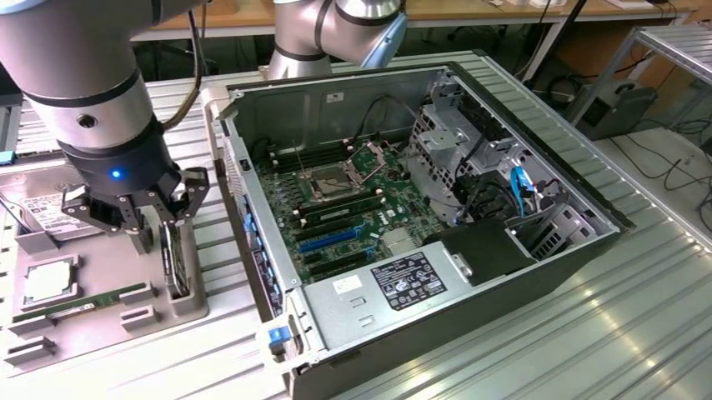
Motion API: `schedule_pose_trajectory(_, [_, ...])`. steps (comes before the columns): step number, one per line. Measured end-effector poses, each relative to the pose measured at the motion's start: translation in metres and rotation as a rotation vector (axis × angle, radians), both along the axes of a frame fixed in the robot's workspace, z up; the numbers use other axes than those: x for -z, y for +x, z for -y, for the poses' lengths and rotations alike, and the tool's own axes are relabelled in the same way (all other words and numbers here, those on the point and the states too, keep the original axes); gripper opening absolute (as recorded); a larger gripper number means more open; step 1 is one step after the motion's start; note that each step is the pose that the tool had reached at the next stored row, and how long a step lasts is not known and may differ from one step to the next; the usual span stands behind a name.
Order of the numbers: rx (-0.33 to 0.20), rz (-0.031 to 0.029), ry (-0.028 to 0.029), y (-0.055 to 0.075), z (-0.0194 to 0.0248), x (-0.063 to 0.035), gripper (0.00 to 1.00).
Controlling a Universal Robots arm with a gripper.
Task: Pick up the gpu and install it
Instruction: 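Pick up the gpu and move the gpu toward the slot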
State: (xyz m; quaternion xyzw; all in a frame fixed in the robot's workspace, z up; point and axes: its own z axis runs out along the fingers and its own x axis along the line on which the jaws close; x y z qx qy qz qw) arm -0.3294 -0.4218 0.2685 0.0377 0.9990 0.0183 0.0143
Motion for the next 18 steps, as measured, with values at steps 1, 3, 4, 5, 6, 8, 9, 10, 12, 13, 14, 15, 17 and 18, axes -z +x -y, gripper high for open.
schedule_pose_trajectory(1, [0.000,-0.0001,-0.0001,0.000,-0.0014,0.0037,0.36])
schedule_pose_trajectory(3, [0.000,-0.0001,-0.0001,0.000,-0.0028,0.0080,0.36])
schedule_pose_trajectory(4, [0.000,-0.0001,0.0000,0.000,-0.0036,0.0112,0.36])
schedule_pose_trajectory(5, [0.000,0.0000,0.0002,0.000,-0.0040,0.0137,0.36])
schedule_pose_trajectory(6, [0.000,0.0000,0.0007,0.000,-0.0041,0.0158,0.36])
schedule_pose_trajectory(8, [0.000,0.0000,0.0026,0.000,-0.0043,0.0186,0.36])
schedule_pose_trajectory(9, [0.000,-0.0001,0.0044,0.000,-0.0043,0.0197,0.36])
schedule_pose_trajectory(10, [0.000,-0.0002,0.0056,0.000,-0.0043,0.0202,0.36])
schedule_pose_trajectory(12, [0.000,-0.0002,0.0085,0.000,-0.0042,0.0208,0.36])
schedule_pose_trajectory(13, [0.000,-0.0001,0.0099,0.000,-0.0043,0.0211,0.36])
schedule_pose_trajectory(14, [0.000,-0.0001,0.0114,0.000,-0.0043,0.0215,0.36])
schedule_pose_trajectory(15, [0.000,-0.0001,0.0125,0.000,-0.0043,0.0218,0.36])
schedule_pose_trajectory(17, [0.000,-0.0002,0.0133,0.000,-0.0043,0.0223,0.36])
schedule_pose_trajectory(18, [0.000,-0.0001,0.0136,0.000,-0.0043,0.0225,0.36])
